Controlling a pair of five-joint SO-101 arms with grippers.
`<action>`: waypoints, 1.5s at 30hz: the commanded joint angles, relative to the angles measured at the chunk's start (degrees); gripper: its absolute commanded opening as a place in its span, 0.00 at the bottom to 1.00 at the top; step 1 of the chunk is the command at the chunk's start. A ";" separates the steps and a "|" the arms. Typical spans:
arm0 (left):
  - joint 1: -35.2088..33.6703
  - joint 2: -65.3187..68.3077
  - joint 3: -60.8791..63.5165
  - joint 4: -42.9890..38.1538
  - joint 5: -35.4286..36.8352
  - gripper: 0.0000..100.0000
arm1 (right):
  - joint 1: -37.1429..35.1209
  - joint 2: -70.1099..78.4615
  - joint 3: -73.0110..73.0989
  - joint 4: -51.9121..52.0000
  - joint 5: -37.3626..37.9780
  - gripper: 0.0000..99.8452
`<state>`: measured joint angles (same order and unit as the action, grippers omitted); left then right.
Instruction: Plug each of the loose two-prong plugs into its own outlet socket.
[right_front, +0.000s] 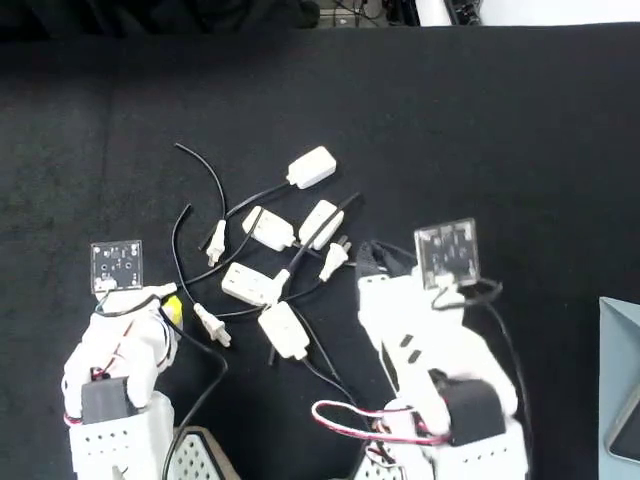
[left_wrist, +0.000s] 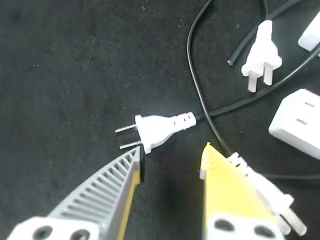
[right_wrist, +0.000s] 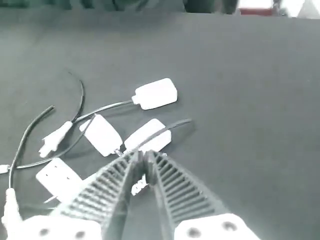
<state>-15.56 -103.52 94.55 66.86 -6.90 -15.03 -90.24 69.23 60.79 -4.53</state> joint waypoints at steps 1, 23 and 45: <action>-0.40 0.00 0.13 -1.14 -0.44 0.20 | -2.55 14.73 -9.80 0.18 -3.34 0.02; -0.40 0.00 0.31 -1.05 -0.44 0.21 | -8.97 75.21 -35.65 -0.26 -14.33 0.18; -3.91 0.00 0.13 -1.23 -0.44 0.21 | -0.53 102.90 -52.00 0.00 -17.14 0.03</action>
<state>-19.16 -103.25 94.99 66.77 -6.90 -17.49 14.11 20.09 60.70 -21.58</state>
